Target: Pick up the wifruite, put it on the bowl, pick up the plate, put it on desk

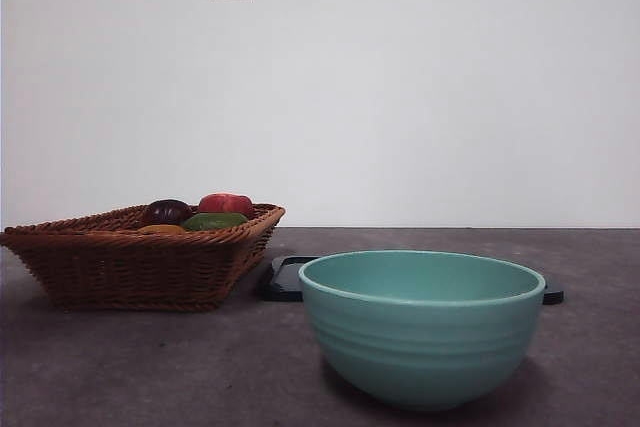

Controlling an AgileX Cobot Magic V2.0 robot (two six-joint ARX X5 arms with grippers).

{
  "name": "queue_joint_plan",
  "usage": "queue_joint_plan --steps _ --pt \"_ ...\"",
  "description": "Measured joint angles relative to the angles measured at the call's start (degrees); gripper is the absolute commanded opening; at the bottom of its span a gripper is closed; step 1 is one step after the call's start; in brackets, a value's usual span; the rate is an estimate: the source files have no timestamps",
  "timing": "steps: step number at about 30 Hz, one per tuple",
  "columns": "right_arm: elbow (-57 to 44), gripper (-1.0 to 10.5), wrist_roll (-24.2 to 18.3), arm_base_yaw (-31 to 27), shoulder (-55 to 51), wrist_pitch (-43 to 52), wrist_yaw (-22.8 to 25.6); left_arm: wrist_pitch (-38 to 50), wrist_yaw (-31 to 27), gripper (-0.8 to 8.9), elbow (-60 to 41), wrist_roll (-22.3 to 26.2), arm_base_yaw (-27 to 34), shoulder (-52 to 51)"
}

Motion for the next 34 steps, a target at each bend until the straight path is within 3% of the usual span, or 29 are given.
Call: queue_joint_plan --steps 9,14,27,34 --pt "0.0 6.4 0.44 0.0 0.0 -0.04 0.0 -1.31 -5.4 6.52 1.73 -1.01 -0.15 6.4" --pt "0.0 6.4 0.46 0.0 0.0 -0.04 0.0 -5.33 -12.59 6.52 5.05 -2.64 -0.15 13.79" --pt "0.0 6.4 0.66 0.0 0.0 -0.04 0.0 -10.71 -23.65 6.52 19.39 -3.26 -0.28 39.15" --pt "0.0 6.4 0.83 0.0 0.0 -0.04 0.0 -9.66 -25.55 6.52 27.95 -3.15 -0.68 55.23"
